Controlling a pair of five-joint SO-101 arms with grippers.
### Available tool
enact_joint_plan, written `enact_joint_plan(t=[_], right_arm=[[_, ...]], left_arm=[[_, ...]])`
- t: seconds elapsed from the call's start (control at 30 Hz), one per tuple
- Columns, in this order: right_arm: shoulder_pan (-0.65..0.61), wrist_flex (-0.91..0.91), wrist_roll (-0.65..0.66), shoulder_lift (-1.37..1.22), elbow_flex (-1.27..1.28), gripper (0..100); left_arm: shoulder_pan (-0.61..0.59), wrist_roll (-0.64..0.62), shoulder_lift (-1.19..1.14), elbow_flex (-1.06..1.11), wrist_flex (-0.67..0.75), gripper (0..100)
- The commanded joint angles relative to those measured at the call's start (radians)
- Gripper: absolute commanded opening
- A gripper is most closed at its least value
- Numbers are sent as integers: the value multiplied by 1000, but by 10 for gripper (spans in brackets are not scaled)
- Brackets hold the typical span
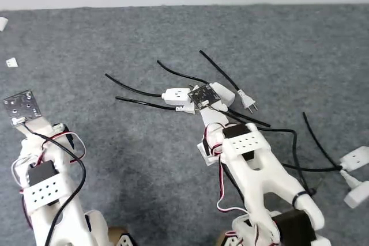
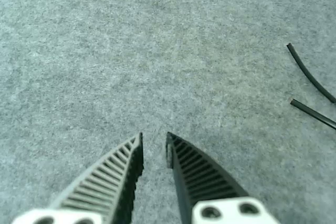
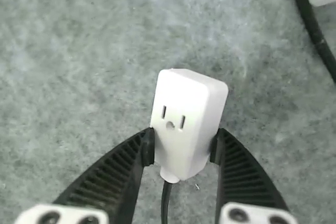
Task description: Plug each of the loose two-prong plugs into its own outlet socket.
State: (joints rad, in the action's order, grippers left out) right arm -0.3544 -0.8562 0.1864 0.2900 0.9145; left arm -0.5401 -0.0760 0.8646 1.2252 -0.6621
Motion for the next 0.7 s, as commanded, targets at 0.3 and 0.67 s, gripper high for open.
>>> enact_joint_plan(t=[0.3, 0.67], right_arm=[[-47, -2, 11, 163, 29, 24], [-269, -13, 66, 351, 209, 183]], left_arm=[[6, 9, -2, -8, 31, 70], [6, 9, -2, -8, 31, 70]])
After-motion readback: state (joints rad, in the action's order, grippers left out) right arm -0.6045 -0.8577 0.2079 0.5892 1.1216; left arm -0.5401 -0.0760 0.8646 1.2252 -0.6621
